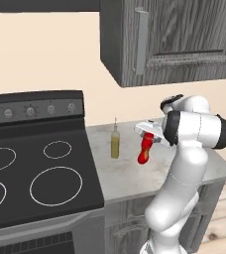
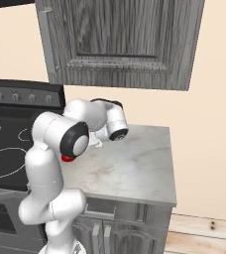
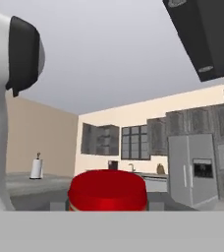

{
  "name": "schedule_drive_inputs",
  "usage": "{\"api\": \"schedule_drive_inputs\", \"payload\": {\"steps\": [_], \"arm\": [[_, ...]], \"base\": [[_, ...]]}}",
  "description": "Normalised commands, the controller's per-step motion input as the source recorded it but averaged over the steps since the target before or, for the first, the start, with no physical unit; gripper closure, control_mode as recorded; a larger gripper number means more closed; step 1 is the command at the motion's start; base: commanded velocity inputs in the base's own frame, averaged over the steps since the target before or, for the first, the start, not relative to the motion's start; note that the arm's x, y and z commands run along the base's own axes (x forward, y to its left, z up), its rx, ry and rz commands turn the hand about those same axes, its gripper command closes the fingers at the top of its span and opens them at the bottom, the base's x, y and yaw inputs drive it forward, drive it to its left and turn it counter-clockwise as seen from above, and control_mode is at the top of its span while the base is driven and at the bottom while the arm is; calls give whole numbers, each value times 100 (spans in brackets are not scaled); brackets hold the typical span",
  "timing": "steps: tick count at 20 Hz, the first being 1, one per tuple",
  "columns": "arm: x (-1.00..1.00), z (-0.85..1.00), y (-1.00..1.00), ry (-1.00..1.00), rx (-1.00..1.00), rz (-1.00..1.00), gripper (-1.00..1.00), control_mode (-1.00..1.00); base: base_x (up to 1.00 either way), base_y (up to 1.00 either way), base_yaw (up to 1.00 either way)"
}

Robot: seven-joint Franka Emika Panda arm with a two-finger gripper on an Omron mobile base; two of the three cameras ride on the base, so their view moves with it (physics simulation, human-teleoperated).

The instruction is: Take 2 condiments from the cabinet and move them on the counter near the stove.Make sure the condiments are lined up with each other, next to each other.

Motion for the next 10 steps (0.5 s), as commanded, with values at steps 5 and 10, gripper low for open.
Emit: {"api": "schedule_drive_inputs", "payload": {"steps": [5, 10], "arm": [[17, -5, 28, -14, 0, 0, 100, -100], [19, -2, 25, -15, 0, 0, 100, -100]], "base": [[0, 0, 0], [0, 0, 0]]}}
